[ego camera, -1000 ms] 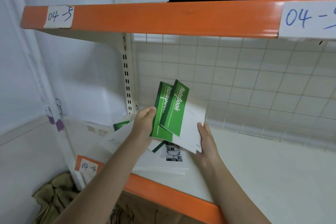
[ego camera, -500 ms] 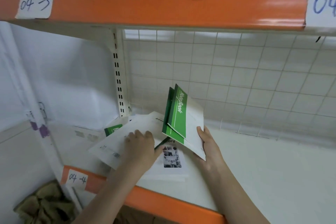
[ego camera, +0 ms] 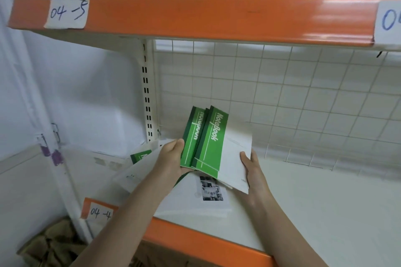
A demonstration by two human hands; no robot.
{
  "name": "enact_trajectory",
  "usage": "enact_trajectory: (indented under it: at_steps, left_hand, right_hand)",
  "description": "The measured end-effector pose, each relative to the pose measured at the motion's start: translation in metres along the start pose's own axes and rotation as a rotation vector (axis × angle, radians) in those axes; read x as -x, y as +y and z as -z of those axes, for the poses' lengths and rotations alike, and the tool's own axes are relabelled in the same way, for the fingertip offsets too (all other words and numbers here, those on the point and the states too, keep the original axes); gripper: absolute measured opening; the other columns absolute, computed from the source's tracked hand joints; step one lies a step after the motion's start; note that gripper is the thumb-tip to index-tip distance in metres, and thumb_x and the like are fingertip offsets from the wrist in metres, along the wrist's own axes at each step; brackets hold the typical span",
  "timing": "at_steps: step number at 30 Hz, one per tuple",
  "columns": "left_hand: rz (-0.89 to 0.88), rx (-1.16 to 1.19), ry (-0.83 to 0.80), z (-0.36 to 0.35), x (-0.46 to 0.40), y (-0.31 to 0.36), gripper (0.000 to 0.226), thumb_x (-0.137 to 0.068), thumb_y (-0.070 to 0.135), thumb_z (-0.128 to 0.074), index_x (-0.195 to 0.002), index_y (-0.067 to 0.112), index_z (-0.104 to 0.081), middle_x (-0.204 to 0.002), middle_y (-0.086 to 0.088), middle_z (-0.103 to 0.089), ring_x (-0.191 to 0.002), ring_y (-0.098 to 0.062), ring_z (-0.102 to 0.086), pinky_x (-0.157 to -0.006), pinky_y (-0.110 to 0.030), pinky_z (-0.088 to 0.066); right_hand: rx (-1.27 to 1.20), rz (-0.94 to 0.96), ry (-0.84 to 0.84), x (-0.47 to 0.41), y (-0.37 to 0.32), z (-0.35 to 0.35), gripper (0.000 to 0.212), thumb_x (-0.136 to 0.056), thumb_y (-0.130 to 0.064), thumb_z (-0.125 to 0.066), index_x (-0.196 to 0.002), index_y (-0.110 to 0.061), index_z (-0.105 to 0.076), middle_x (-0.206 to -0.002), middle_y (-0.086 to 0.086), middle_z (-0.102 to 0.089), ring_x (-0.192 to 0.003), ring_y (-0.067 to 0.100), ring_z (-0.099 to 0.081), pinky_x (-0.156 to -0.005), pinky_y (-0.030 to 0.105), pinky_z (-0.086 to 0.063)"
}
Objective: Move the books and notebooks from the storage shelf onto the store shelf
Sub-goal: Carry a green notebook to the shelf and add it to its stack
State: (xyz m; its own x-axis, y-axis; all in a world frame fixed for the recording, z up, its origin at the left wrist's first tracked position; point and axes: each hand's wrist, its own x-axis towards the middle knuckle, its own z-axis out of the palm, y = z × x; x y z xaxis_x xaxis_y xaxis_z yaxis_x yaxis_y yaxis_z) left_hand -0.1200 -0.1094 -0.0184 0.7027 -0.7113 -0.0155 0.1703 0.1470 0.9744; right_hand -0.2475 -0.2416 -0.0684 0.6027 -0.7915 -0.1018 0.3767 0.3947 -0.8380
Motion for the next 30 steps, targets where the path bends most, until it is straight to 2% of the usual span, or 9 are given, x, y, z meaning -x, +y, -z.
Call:
enact_trajectory:
  at_steps: [5,7,10,12,14,16,20,25,30]
  left_hand:
    - [0.093,0.020,-0.070,0.003,0.000,-0.019,0.031,-0.102,0.029,-0.040,-0.118,0.011,-0.060,-0.114,-0.009,-0.068,-0.099,-0.021,-0.067,-0.074,-0.037,-0.058]
    - [-0.017,-0.256,-0.074,0.007,0.000,-0.020,0.037,-0.100,0.041,-0.037,-0.121,0.020,-0.059,-0.120,0.002,-0.065,-0.107,-0.013,-0.061,-0.091,-0.033,-0.051]
    - [-0.316,-0.624,0.042,0.009,0.002,-0.014,0.034,-0.103,0.029,-0.031,-0.123,0.019,-0.055,-0.117,0.008,-0.062,-0.093,-0.006,-0.056,-0.076,-0.006,-0.044]
    - [-0.338,-1.077,0.101,0.018,0.000,-0.017,0.046,-0.099,0.037,-0.038,-0.138,0.013,-0.042,-0.134,-0.008,-0.053,-0.111,-0.019,-0.054,-0.094,-0.019,-0.044]
    - [-0.060,-1.587,0.042,0.026,-0.002,-0.025,0.089,-0.087,0.069,-0.037,-0.150,0.012,-0.013,-0.156,-0.018,-0.014,-0.144,-0.031,-0.016,-0.114,-0.050,-0.018]
    - [0.156,-1.684,-0.017,0.030,0.000,-0.032,0.110,-0.076,0.084,-0.026,-0.151,0.010,0.002,-0.157,-0.022,0.001,-0.145,-0.037,-0.002,-0.113,-0.058,-0.012]
    - [-0.100,-1.854,0.118,0.025,-0.001,-0.037,0.057,-0.098,0.048,-0.031,-0.135,0.005,-0.035,-0.120,-0.016,-0.051,-0.111,-0.030,-0.050,-0.078,-0.034,-0.042]
    - [-0.449,-1.593,0.184,0.014,0.006,-0.010,0.019,-0.097,0.004,-0.035,-0.110,0.006,-0.049,-0.070,0.003,-0.047,-0.058,-0.014,-0.045,-0.041,-0.020,-0.024]
    - [-0.545,-0.767,0.207,0.003,0.002,0.011,0.038,-0.103,0.015,-0.030,-0.066,0.013,-0.039,-0.058,-0.001,-0.036,-0.052,-0.013,-0.033,-0.050,-0.015,-0.032]
  right_hand:
    - [-0.003,-0.039,-0.053,0.000,0.002,0.002,0.033,-0.100,-0.019,-0.043,-0.130,-0.032,-0.047,-0.125,0.003,-0.063,-0.115,0.033,-0.059,-0.084,0.055,-0.051]
    - [0.001,-0.035,-0.067,-0.001,0.003,0.003,0.034,-0.100,-0.017,-0.043,-0.131,-0.032,-0.047,-0.125,0.003,-0.064,-0.114,0.034,-0.060,-0.085,0.058,-0.050]
    - [-0.041,-0.030,-0.066,-0.004,0.004,0.007,0.036,-0.100,-0.016,-0.043,-0.133,-0.031,-0.044,-0.129,0.004,-0.061,-0.118,0.035,-0.057,-0.093,0.064,-0.044]
    - [-0.077,-0.032,-0.059,-0.005,0.006,0.008,0.037,-0.100,-0.016,-0.043,-0.133,-0.031,-0.044,-0.130,0.004,-0.060,-0.119,0.035,-0.056,-0.093,0.063,-0.043]
    - [-0.099,-0.036,-0.063,-0.007,0.007,0.008,0.038,-0.100,-0.015,-0.043,-0.134,-0.031,-0.043,-0.132,0.005,-0.059,-0.120,0.036,-0.055,-0.095,0.065,-0.041]
    - [-0.094,-0.035,-0.076,-0.007,0.008,0.008,0.038,-0.100,-0.015,-0.043,-0.134,-0.032,-0.044,-0.132,0.004,-0.059,-0.121,0.036,-0.055,-0.096,0.067,-0.039]
    - [-0.072,-0.042,-0.104,-0.003,0.006,0.006,0.037,-0.101,-0.018,-0.042,-0.134,-0.034,-0.043,-0.130,0.002,-0.061,-0.118,0.034,-0.057,-0.087,0.062,-0.047]
    - [-0.040,-0.061,-0.100,0.001,0.003,0.002,0.033,-0.101,-0.023,-0.041,-0.134,-0.021,-0.047,-0.126,0.009,-0.063,-0.116,0.037,-0.058,-0.076,0.053,-0.053]
    - [-0.053,-0.022,-0.087,0.002,0.001,0.000,0.031,-0.101,-0.024,-0.040,-0.129,-0.020,-0.051,-0.124,0.010,-0.064,-0.113,0.038,-0.060,-0.080,0.056,-0.052]
